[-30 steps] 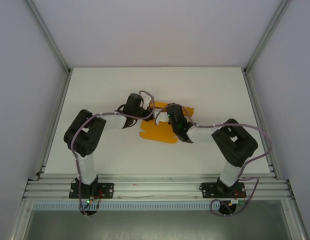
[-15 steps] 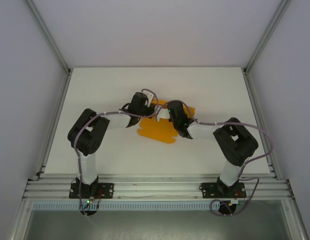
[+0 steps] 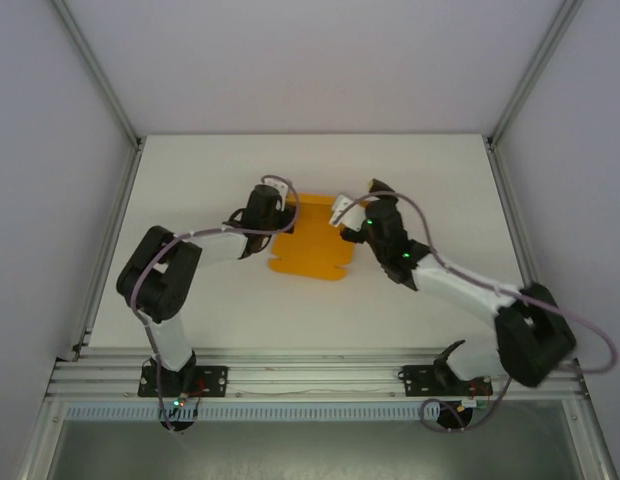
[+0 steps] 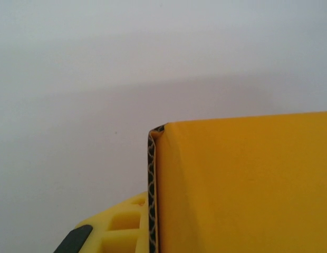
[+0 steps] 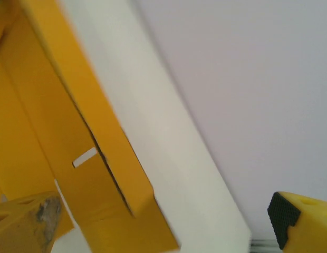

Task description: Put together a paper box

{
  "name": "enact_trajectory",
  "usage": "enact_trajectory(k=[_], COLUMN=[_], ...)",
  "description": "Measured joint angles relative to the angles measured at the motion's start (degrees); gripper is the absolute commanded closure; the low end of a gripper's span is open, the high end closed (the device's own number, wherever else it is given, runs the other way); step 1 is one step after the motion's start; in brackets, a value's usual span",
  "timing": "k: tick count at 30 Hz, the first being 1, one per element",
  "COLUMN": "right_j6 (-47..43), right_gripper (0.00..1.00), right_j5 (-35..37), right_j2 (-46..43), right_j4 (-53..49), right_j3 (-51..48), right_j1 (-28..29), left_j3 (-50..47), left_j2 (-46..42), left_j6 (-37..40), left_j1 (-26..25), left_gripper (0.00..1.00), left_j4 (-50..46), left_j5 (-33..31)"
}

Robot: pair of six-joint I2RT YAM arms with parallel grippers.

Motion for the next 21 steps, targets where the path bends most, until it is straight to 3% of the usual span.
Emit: enact_trajectory(k=[5,11,21], right_j6=[21.0,37.6,45.5], right_gripper=[0.00,0.02,0.35], right_j5=[-9.7,-21.6,-33.0], right_j2=[-11.8,-6.8,-2.0], right_j4=[0.9,-4.7,-8.2], right_j3=[-5.0,-1.3,3.9], right_j1=[-7.7,-11.8,-12.2], left_j3=[-1.2,0.2,3.4], left_j2=[-4.3,-5.0,-4.7], left_j6=[-3.1,-2.8,-2.6], left_j1=[4.8,4.6,4.6], left_gripper=[1.00,1.00,1.00], left_j4=[2.1,0.3,-4.9], left_j5=[11.1,21.6,26.3])
